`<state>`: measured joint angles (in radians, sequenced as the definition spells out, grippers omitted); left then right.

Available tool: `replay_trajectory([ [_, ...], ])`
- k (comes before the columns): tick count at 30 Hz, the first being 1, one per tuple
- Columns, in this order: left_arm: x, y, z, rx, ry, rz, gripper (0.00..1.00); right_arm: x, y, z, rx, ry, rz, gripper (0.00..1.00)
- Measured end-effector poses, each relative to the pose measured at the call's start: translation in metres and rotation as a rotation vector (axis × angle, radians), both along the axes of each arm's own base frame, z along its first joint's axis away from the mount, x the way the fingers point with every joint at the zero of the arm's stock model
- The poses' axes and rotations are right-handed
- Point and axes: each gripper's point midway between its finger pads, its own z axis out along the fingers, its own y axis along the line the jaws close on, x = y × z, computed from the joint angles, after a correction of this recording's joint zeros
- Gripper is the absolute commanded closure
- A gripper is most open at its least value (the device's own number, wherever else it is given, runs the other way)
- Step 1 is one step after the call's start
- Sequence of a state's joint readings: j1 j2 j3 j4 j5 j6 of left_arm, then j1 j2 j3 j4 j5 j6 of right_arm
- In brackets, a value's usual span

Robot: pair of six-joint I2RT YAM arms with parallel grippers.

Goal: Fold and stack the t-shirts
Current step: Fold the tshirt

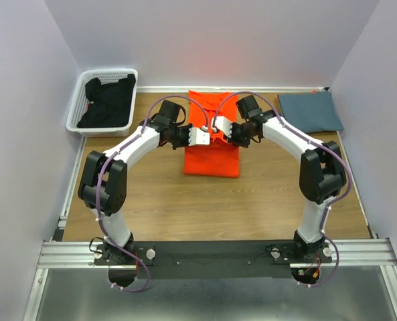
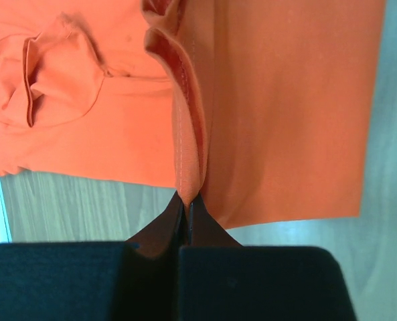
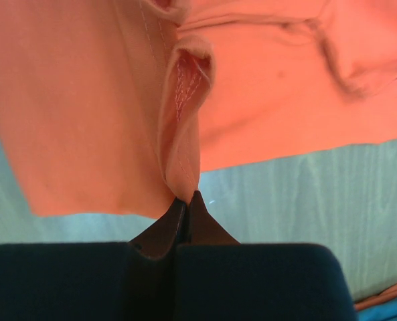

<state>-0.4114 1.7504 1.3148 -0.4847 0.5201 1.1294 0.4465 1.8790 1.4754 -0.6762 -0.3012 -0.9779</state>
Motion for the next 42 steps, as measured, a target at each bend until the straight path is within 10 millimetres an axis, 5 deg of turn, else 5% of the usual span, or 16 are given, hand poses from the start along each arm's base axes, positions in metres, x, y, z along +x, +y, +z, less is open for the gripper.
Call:
replay_trajectory([
  [10, 0.049, 0.007, -0.017, 0.012, -0.023, 0.023, 1.00, 0.052, 0.003, -0.012, 0.001, -0.030, 0.000, 0.99],
  [23, 0.076, 0.003, -0.033, 0.014, -0.035, 0.028, 1.00, 0.072, 0.003, -0.033, -0.016, -0.018, 0.004, 0.99],
  [25, 0.078, 0.003, -0.036, 0.014, -0.036, 0.028, 0.91, 0.073, 0.003, -0.034, -0.018, -0.018, 0.002, 0.87],
  [29, 0.083, 0.003, -0.039, 0.009, -0.038, 0.045, 0.63, 0.081, 0.005, -0.032, -0.014, -0.020, -0.024, 0.45],
  [37, 0.110, 0.012, -0.003, -0.069, -0.050, 0.177, 0.49, 0.116, 0.002, 0.014, 0.113, -0.049, -0.241, 0.42],
  [42, 0.087, 0.022, 0.041, -0.190, 0.000, 0.272, 0.50, 0.109, -0.018, 0.053, 0.267, 0.009, -0.415, 0.49],
])
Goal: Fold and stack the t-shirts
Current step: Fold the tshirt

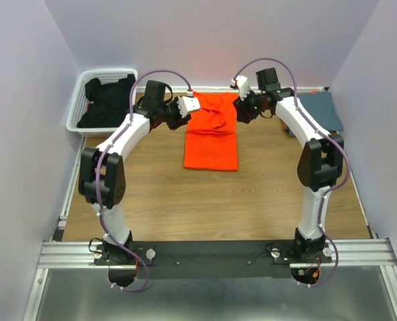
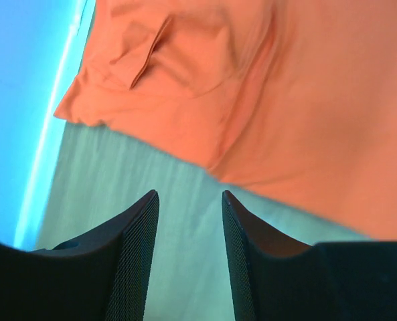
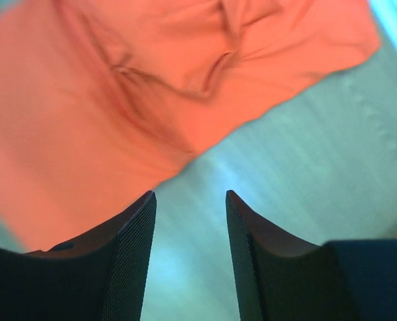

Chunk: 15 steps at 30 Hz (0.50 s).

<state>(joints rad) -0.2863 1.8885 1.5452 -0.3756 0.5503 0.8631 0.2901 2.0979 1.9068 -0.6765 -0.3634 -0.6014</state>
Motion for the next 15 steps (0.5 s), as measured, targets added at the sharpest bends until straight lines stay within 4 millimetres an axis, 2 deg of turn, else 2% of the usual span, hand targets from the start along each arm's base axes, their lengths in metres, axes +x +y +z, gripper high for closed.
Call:
replay_trajectory([
  [3, -0.026, -0.009, 0.022, -0.122, 0.071, 0.015, 0.50, -0.024, 0.003, 0.009, 0.116, 0.090, -0.049, 0.55],
  [6, -0.044, -0.019, 0.019, -0.219, 0.182, 0.025, 0.51, -0.049, 0.021, 0.003, 0.229, 0.220, -0.050, 0.60],
  [8, -0.058, -0.026, 0.003, -0.276, 0.294, 0.038, 0.52, -0.062, 0.030, -0.004, 0.282, 0.302, -0.057, 0.62],
  [11, -0.066, -0.036, -0.019, -0.345, 0.452, 0.062, 0.54, -0.073, 0.044, -0.015, 0.351, 0.412, -0.064, 0.63],
  [14, -0.059, -0.043, -0.044, -0.379, 0.572, 0.090, 0.54, -0.075, 0.052, -0.028, 0.397, 0.489, -0.078, 0.63],
  [15, -0.052, -0.047, -0.053, -0.400, 0.620, 0.102, 0.54, -0.073, 0.056, -0.038, 0.411, 0.524, -0.085, 0.63],
])
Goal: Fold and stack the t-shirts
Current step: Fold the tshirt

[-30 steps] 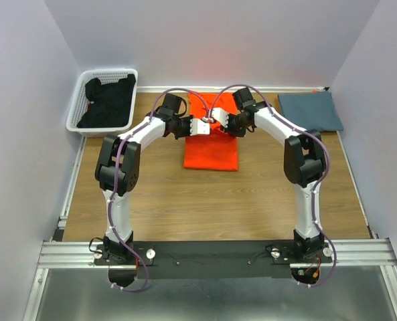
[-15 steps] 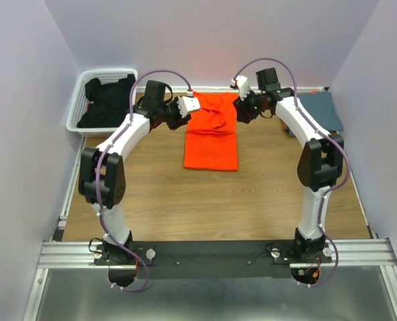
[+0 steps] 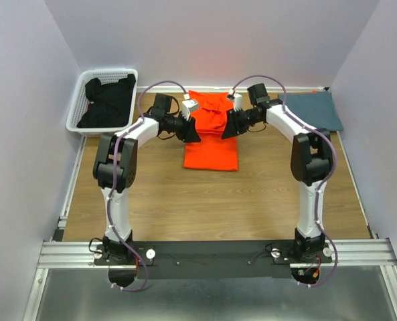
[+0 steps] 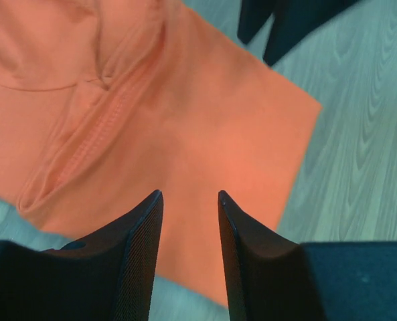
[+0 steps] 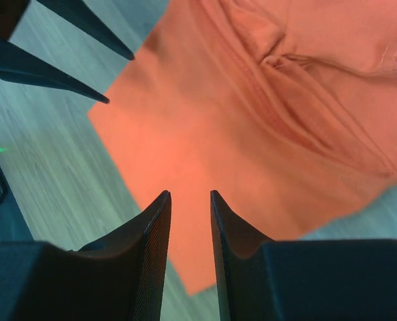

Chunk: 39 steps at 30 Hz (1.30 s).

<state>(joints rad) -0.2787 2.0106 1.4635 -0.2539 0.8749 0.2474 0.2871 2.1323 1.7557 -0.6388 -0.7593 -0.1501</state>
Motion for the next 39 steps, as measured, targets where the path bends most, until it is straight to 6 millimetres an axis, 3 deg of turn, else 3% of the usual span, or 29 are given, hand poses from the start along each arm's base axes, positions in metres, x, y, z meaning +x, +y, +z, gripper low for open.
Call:
replay_trajectory([
  [6, 0.038, 0.002, -0.039, -0.060, 0.157, 0.064, 0.54, 0.020, 0.009, -0.049, 0.012, 0.105, -0.033, 0.64],
  [10, 0.067, 0.011, -0.051, -0.100, 0.201, 0.111, 0.55, 0.041, 0.009, -0.072, 0.020, 0.135, -0.067, 0.65],
  [17, 0.094, 0.026, -0.048, -0.162, 0.226, 0.163, 0.57, 0.080, -0.013, -0.064, 0.072, 0.119, -0.153, 0.64],
  [23, 0.093, 0.022, -0.051, -0.195, 0.254, 0.167, 0.60, 0.088, -0.021, -0.067, 0.103, 0.146, -0.188, 0.63],
  [25, 0.080, 0.022, -0.056, -0.200, 0.284, 0.158, 0.59, 0.084, -0.019, -0.067, 0.110, 0.158, -0.181, 0.59],
  [28, 0.034, 0.025, -0.052, -0.197, 0.338, 0.156, 0.55, 0.062, -0.020, -0.055, 0.123, 0.190, -0.172, 0.48],
  [30, -0.006, 0.028, -0.026, -0.216, 0.332, 0.149, 0.52, 0.036, -0.020, -0.038, 0.136, 0.212, -0.159, 0.44],
  [32, -0.032, 0.023, -0.001, -0.237, 0.289, 0.123, 0.50, 0.009, -0.020, -0.011, 0.161, 0.217, -0.148, 0.42],
  [34, -0.060, 0.003, 0.032, -0.270, 0.203, 0.045, 0.50, -0.009, -0.018, 0.011, 0.190, 0.199, -0.128, 0.42],
  [35, -0.070, -0.006, 0.038, -0.281, 0.183, 0.014, 0.50, -0.019, -0.015, 0.021, 0.203, 0.193, -0.116, 0.42],
  [37, -0.085, -0.021, 0.041, -0.299, 0.171, -0.030, 0.50, -0.037, -0.008, 0.031, 0.226, 0.193, -0.085, 0.42],
  [39, -0.105, -0.037, 0.029, -0.305, 0.226, -0.073, 0.50, -0.054, 0.002, 0.026, 0.237, 0.222, -0.055, 0.42],
])
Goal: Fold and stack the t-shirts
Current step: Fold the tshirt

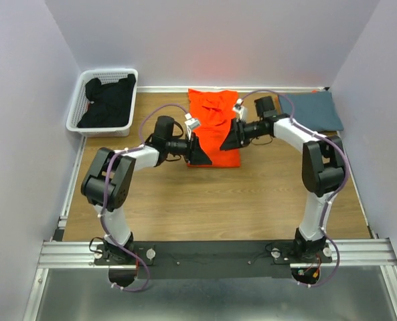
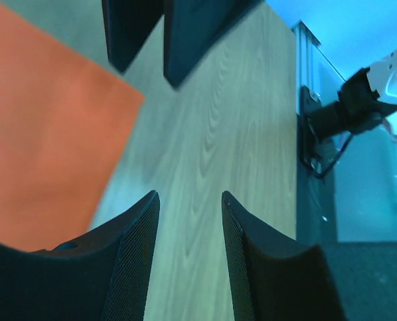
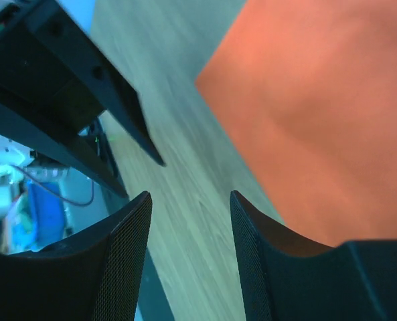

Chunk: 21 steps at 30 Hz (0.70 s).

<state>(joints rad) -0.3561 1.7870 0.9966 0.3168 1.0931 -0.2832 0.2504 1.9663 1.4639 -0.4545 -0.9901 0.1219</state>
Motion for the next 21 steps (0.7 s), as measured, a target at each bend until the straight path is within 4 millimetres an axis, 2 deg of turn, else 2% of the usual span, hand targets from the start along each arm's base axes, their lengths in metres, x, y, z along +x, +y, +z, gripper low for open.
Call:
replay_trajectory([
  [2, -0.011, -0.008, -0.022, 0.011, 0.085, -0.019, 0.50, -0.020, 0.011, -0.020, -0.001, 0.070, 0.030, 0.46],
  [5, -0.013, -0.012, -0.045, 0.021, 0.173, -0.018, 0.50, -0.041, 0.022, -0.045, -0.007, 0.175, 0.054, 0.50],
  [8, -0.015, -0.014, -0.067, 0.033, 0.261, -0.009, 0.50, -0.048, 0.028, -0.071, -0.009, 0.255, 0.051, 0.52],
  [12, -0.011, -0.011, -0.085, 0.035, 0.315, 0.013, 0.50, -0.049, 0.028, -0.102, -0.016, 0.334, 0.033, 0.55],
  [15, -0.010, -0.002, -0.100, 0.026, 0.370, 0.025, 0.50, -0.056, 0.025, -0.106, 0.022, 0.391, 0.040, 0.55],
  [21, -0.008, 0.020, -0.099, -0.025, 0.375, 0.035, 0.50, -0.062, 0.011, -0.108, 0.082, 0.452, 0.032, 0.55],
])
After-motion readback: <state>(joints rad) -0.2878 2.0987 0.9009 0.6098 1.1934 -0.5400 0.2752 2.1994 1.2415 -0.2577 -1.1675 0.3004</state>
